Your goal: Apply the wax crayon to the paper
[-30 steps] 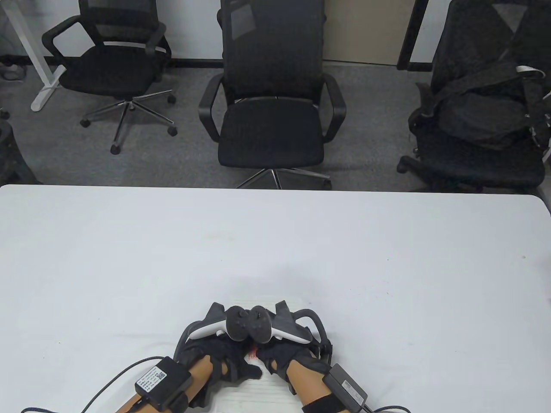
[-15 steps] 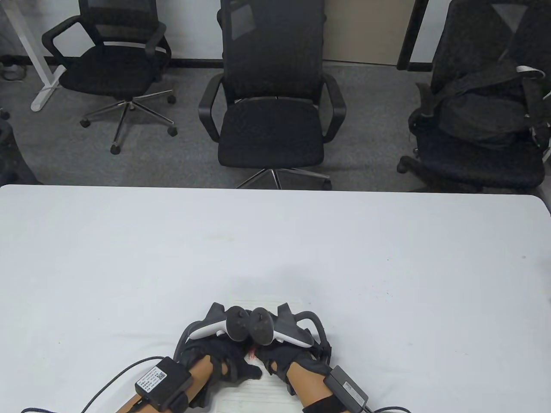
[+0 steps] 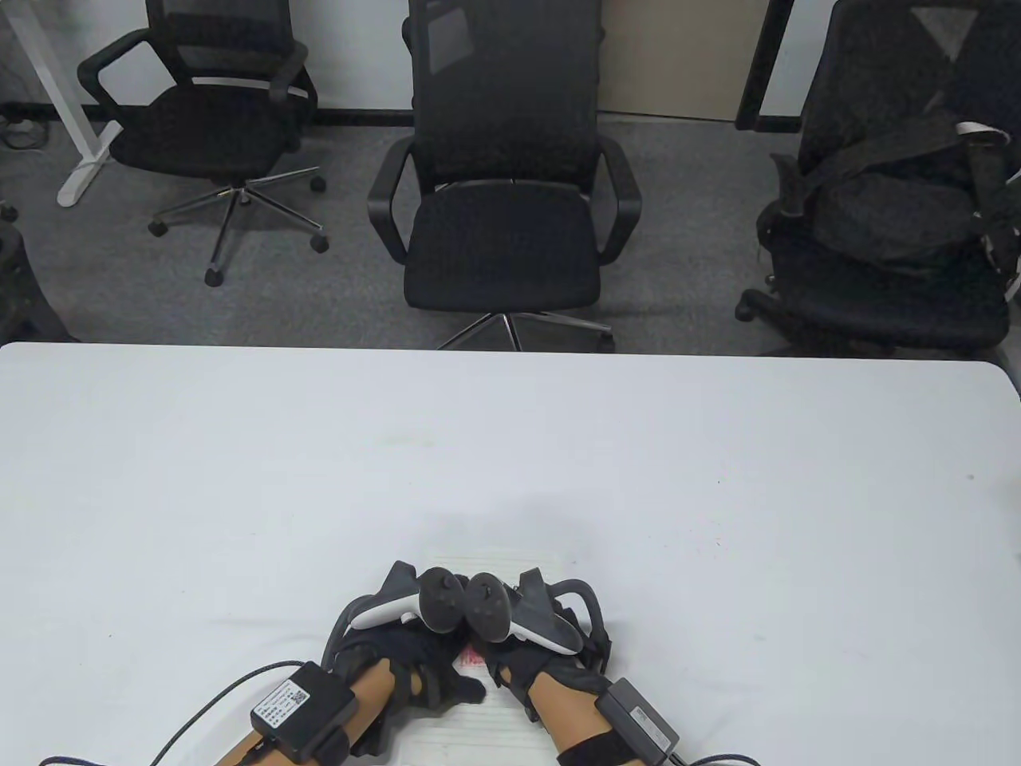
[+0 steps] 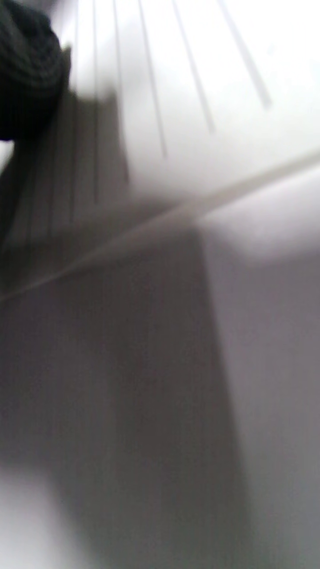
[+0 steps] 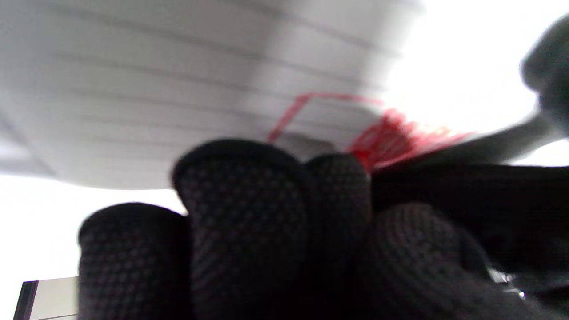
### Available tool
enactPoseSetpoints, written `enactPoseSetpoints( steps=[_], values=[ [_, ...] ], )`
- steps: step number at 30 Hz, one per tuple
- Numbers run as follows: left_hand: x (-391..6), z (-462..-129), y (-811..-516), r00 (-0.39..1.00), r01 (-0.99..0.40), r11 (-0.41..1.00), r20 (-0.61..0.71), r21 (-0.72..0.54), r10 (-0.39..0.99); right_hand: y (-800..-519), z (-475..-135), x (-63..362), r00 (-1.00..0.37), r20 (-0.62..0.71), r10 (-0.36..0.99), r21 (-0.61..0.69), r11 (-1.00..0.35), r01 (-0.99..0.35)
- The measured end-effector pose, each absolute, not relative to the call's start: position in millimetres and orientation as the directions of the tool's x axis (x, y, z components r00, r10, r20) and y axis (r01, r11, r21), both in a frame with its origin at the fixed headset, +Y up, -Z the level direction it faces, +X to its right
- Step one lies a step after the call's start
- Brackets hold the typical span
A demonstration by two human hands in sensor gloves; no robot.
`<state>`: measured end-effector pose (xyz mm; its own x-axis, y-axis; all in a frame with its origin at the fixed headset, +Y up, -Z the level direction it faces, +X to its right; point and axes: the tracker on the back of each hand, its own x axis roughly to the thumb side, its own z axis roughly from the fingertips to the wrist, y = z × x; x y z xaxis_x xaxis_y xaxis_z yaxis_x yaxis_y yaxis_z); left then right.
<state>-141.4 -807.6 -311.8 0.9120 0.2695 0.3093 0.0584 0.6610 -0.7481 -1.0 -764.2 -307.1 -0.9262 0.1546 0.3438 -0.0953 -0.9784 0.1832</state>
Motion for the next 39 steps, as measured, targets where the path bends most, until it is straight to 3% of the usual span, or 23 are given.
enactPoseSetpoints(
  steps=[4, 10, 12, 15, 16, 24, 26, 29, 30, 36, 39],
  values=[
    [-141.5, -311.9, -807.7, 0.912, 0.058, 0.661, 0.309, -0.748, 0.270, -762.8, -311.5, -2.1, -0.926, 0.330, 0.181, 0.409, -0.912, -0.032],
    [-141.4, -311.9, -807.8, 0.912, 0.059, 0.661, 0.310, -0.748, 0.270, -763.6, -308.9, -1.1, -0.936, 0.334, 0.113, 0.144, -0.987, -0.068],
    [-141.3, -311.8, -807.7, 0.912, 0.059, 0.661, 0.310, -0.748, 0.269, -763.4, -309.4, -1.5, -0.932, 0.337, 0.131, 0.180, -0.981, -0.073],
    [-141.3, -311.7, -807.7, 0.912, 0.059, 0.662, 0.310, -0.748, 0.269, -762.1, -311.1, -2.0, -0.935, 0.321, 0.150, 0.382, -0.924, -0.017],
    [-141.3, -311.8, -807.8, 0.912, 0.059, 0.661, 0.310, -0.748, 0.270, -762.0, -310.1, -2.4, -0.933, 0.327, 0.149, 0.389, -0.921, -0.010],
    [-141.3, -311.8, -807.9, 0.912, 0.058, 0.661, 0.309, -0.748, 0.269, -766.4, -310.8, 4.7, -0.951, 0.277, 0.137, 0.086, -0.989, -0.118],
    [-141.2, -311.8, -807.9, 0.912, 0.058, 0.661, 0.309, -0.748, 0.269, -765.8, -311.5, 5.9, -0.948, 0.283, 0.148, 0.115, -0.986, -0.119],
    [-141.2, -311.8, -808.0, 0.912, 0.059, 0.661, 0.309, -0.748, 0.269, -765.2, -315.4, 5.6, -0.929, 0.305, 0.209, 0.333, -0.937, -0.101],
    [-141.2, -311.8, -808.0, 0.912, 0.059, 0.661, 0.310, -0.748, 0.269, -765.4, -314.8, 5.7, -0.929, 0.299, 0.221, 0.335, -0.935, -0.114],
    [-141.2, -311.8, -808.2, 0.912, 0.059, 0.660, 0.310, -0.749, 0.270, -768.9, -308.0, 2.4, -0.936, 0.327, 0.131, 0.023, -0.991, -0.131],
    [-141.2, -311.6, -808.0, 0.912, 0.059, 0.661, 0.310, -0.748, 0.269, -766.6, -307.5, 0.4, -0.932, 0.343, 0.117, 0.057, -0.993, -0.103]
  ],
)
